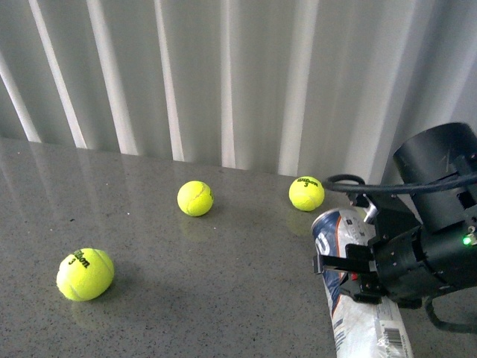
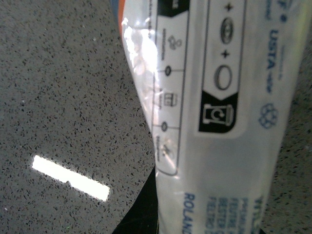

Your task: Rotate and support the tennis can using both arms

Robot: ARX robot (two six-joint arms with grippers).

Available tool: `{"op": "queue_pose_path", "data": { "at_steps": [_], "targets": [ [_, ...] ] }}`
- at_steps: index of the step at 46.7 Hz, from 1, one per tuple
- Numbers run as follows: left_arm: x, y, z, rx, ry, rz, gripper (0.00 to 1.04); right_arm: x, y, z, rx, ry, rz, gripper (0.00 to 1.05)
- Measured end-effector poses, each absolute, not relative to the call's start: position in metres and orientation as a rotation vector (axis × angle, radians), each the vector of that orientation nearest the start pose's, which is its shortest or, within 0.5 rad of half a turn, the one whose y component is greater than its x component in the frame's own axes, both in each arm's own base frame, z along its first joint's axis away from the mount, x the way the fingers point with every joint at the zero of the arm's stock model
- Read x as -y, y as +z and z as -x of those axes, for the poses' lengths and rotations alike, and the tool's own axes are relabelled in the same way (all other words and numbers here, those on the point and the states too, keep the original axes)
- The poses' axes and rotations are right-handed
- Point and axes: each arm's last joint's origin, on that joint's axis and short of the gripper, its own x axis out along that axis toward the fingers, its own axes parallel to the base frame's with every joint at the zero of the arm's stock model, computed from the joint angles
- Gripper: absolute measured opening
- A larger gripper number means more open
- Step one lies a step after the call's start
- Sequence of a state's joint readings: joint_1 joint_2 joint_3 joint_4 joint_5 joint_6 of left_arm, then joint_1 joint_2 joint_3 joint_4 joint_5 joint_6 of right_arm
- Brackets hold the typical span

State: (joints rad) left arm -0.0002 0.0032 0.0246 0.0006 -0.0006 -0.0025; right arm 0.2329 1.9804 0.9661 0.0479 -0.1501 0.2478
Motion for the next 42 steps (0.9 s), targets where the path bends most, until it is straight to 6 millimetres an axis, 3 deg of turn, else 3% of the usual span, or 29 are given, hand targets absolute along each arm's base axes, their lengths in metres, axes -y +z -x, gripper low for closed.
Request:
{"op": "queue_pose_path", "data": {
  "at_steps": [12,21,27,33,42],
  "targets": [
    [0.0,0.172,-0.096,0.022,0.0,0.002,0.98,-0.092,0.146,-0.342,-0.828,0.348,0.0,0.07],
    [0.0,0.172,-0.096,0.022,0.0,0.002,0.98,-0.097,0.17,-0.325,-0.654,0.404,0.34,0.07],
    [0.0,0.172,-0.096,0.022,0.0,0.002,0.98,-0.098,0.164,-0.308,-0.582,0.52,0.605,0.07],
    [0.0,0.172,-0.096,0.022,0.0,0.002,0.98,-0.094,0.138,-0.288,-0.534,0.646,1.014,0.07],
    [0.0,0.172,-0.096,0.022,0.0,0.002,0.98,-0.087,0.107,-0.286,-0.342,0.734,1.414,0.06]
  ]
}}
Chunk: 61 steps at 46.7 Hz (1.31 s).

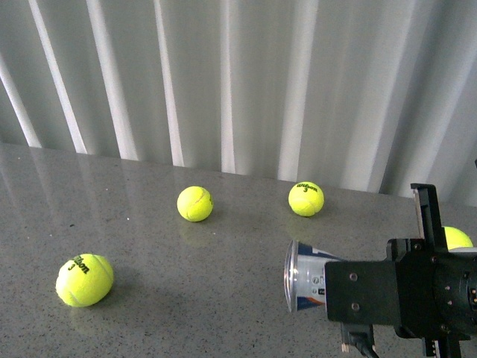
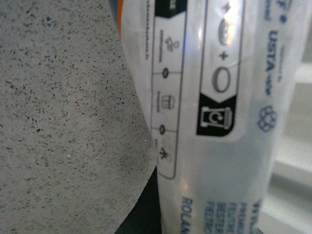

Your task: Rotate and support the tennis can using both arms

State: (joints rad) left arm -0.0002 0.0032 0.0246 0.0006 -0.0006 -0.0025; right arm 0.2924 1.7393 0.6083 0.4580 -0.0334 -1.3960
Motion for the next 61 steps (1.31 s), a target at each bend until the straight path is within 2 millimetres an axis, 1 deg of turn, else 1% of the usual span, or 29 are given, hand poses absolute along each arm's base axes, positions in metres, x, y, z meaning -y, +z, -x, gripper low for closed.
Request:
{"op": "queue_pose_path", "data": {
  "at_steps": [8,11,13,19,24,32,41,46,61],
  "targets": [
    [0.0,0.172,-0.096,0.022,0.0,0.002,0.98,-0.089,0.094,-0.292,-0.238,0.754,1.521,0.06],
    [0.0,0.172,-0.096,0.022,0.0,0.002,0.98,-0.091,0.084,-0.298,-0.241,0.764,1.537,0.06],
    [0.0,0.172,-0.096,0.022,0.0,0.002,0.98,-0.092,0.081,-0.301,-0.248,0.762,1.537,0.06],
    [0.0,0.172,-0.096,0.022,0.0,0.002,0.98,-0.098,0.074,-0.313,-0.286,0.756,1.495,0.06],
    [0.0,0.172,-0.096,0.022,0.0,0.002,0.98,-0.104,0.072,-0.321,-0.311,0.739,1.448,0.06],
    [0.0,0.172,-0.096,0.022,0.0,0.002,0.98,-0.117,0.07,-0.329,-0.338,0.729,1.362,0.06],
    [0.0,0.172,-0.096,0.022,0.0,0.002,0.98,-0.133,0.064,-0.324,-0.389,0.753,1.232,0.06],
    [0.0,0.172,-0.096,0.022,0.0,0.002,0.98,-0.138,0.062,-0.319,-0.407,0.771,1.183,0.06],
    [0.0,0.172,-0.096,0.022,0.0,0.002,0.98,-0.136,0.047,-0.311,-0.448,0.784,1.164,0.06]
  ]
}}
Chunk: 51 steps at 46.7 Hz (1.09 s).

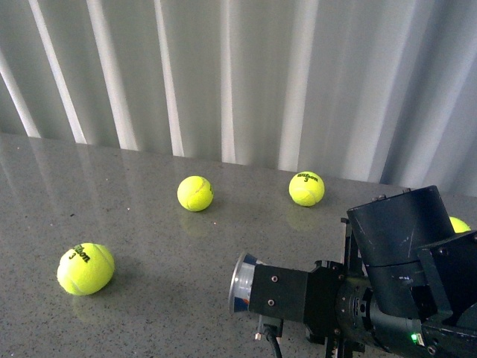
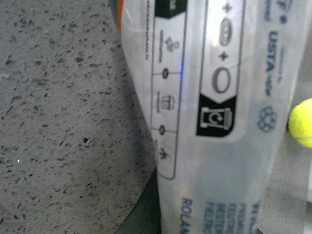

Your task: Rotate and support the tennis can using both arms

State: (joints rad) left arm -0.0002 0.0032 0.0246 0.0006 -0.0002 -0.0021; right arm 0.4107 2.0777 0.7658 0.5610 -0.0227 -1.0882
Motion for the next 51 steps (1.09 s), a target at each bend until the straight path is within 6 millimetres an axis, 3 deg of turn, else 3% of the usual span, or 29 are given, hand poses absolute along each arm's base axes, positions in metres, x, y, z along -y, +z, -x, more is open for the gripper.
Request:
{"op": "queue_pose_path", "data": {
  "at_steps": [7,20,31,51],
  "targets": [
    [0.0,0.172,-0.096,0.022,0.0,0.002,0.98,-0.136,0.046,-0.311,-0.436,0.778,1.169,0.07],
    [0.0,0.172,-0.096,0.022,0.0,0.002,0.98,-0.141,0.045,-0.304,-0.483,0.842,1.11,0.51],
    [0.0,0.172,-0.096,0.022,0.0,0.002,0.98,-0.144,0.061,-0.299,-0.49,0.858,1.056,0.97],
    [0.0,0.172,-0.096,0.022,0.0,0.002,0.98,-0.138,0.089,-0.28,-0.537,0.909,0.979,0.98]
  ]
}}
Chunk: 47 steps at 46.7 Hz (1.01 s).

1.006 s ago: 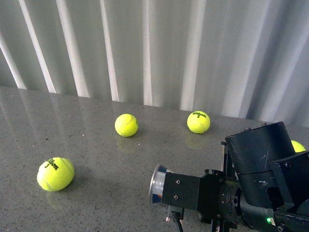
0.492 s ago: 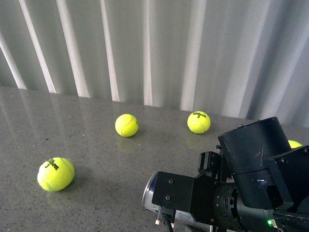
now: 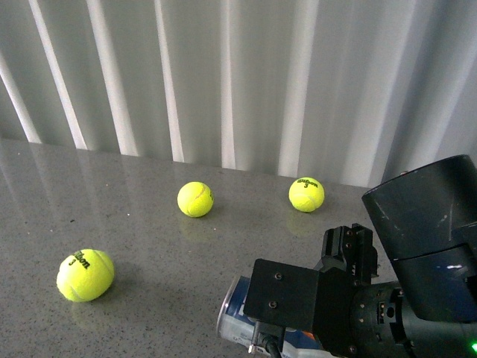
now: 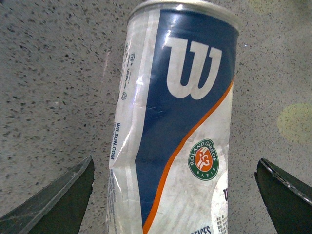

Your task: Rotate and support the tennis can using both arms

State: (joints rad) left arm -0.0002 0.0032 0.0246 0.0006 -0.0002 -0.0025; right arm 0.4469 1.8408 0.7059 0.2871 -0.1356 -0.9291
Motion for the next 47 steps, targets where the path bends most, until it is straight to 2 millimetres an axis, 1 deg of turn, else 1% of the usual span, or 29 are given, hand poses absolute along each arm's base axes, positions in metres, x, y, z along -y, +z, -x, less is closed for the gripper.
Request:
{"op": "queue_pose_path", "data": {
  "at_steps": [4,9,13,17,18,20,23,25,27,30,31,36,41,43,46,47],
  "targets": [
    [0.0,0.172,-0.096,0.022,0.0,0.002,0.98,-0.137,0.097,-0.274,-0.548,0.932,0.945,0.98],
    [0.0,0.172,-0.096,0.022,0.0,0.002,0.98,-0.132,0.116,-0.263,-0.52,0.926,0.898,0.98],
    [0.0,0.172,-0.096,0.022,0.0,0.002,0.98,-0.128,0.13,-0.26,-0.478,0.887,0.864,0.98],
    [0.0,0.172,-0.096,0.022,0.0,0.002,0.98,-0.115,0.157,-0.263,-0.373,0.712,0.814,0.98],
    [0.0,0.172,-0.096,0.022,0.0,0.002,0.98,-0.111,0.168,-0.264,-0.329,0.616,0.802,0.98],
    [0.0,0.172,-0.096,0.022,0.0,0.002,0.98,-0.103,0.184,-0.264,-0.269,0.472,0.78,0.98],
    [0.0,0.172,-0.096,0.022,0.0,0.002,0.98,-0.091,0.205,-0.26,-0.191,0.277,0.744,0.98],
    [0.0,0.172,-0.096,0.022,0.0,0.002,0.98,-0.081,0.22,-0.252,-0.125,0.11,0.702,0.98],
    [0.0,0.172,-0.096,0.022,0.0,0.002,0.98,-0.073,0.231,-0.243,-0.069,-0.005,0.657,0.98],
    [0.0,0.172,-0.096,0.022,0.0,0.002,0.98,-0.065,0.242,-0.23,-0.016,-0.115,0.581,0.98],
    [0.0,0.172,-0.096,0.022,0.0,0.002,0.98,-0.061,0.246,-0.223,0.006,-0.156,0.546,0.98],
    [0.0,0.172,-0.096,0.022,0.0,0.002,0.98,-0.052,0.251,-0.201,0.073,-0.245,0.455,0.98],
    [0.0,0.172,-0.096,0.022,0.0,0.002,0.98,-0.047,0.249,-0.183,0.112,-0.281,0.379,0.98],
    [0.0,0.172,-0.096,0.022,0.0,0.002,0.98,-0.045,0.248,-0.179,0.109,-0.231,0.341,0.94],
    [0.0,0.172,-0.096,0.022,0.0,0.002,0.98,-0.039,0.242,-0.169,0.062,-0.082,0.257,0.84],
    [0.0,0.172,-0.096,0.022,0.0,0.002,0.98,-0.038,0.24,-0.167,0.053,-0.065,0.241,0.82]
  ]
}}
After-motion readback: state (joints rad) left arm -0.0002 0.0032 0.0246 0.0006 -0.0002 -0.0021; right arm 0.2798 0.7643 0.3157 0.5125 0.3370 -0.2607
